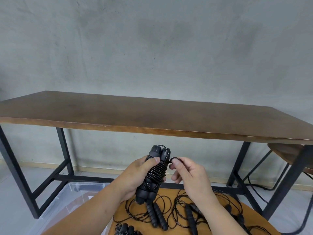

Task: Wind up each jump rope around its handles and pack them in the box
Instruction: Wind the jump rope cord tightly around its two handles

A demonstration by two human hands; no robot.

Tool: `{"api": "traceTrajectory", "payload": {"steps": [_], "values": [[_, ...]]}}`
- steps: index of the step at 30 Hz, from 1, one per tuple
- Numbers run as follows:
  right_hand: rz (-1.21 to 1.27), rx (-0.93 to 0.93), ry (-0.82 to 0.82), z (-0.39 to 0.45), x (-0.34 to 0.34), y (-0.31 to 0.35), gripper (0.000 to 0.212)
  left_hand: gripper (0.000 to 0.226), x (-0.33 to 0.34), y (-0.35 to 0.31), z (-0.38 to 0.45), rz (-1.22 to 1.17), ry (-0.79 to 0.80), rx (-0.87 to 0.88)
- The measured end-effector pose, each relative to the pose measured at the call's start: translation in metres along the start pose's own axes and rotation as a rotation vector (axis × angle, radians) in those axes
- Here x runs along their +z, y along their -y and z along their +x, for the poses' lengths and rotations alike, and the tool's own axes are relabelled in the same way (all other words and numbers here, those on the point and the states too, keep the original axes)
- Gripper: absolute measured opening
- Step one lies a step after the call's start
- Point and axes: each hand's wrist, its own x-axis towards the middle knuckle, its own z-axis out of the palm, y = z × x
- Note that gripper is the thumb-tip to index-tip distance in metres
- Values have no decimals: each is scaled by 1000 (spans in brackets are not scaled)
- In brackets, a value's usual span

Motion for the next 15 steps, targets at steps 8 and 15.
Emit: {"api": "traceTrajectory", "payload": {"steps": [8, 15], "values": [[-110, -22, 89, 10, -9, 5, 21, 30, 0, -4, -3, 3, -12, 26], [324, 156, -35, 16, -11, 7, 19, 29, 5, -4, -1, 54, -26, 70]]}}
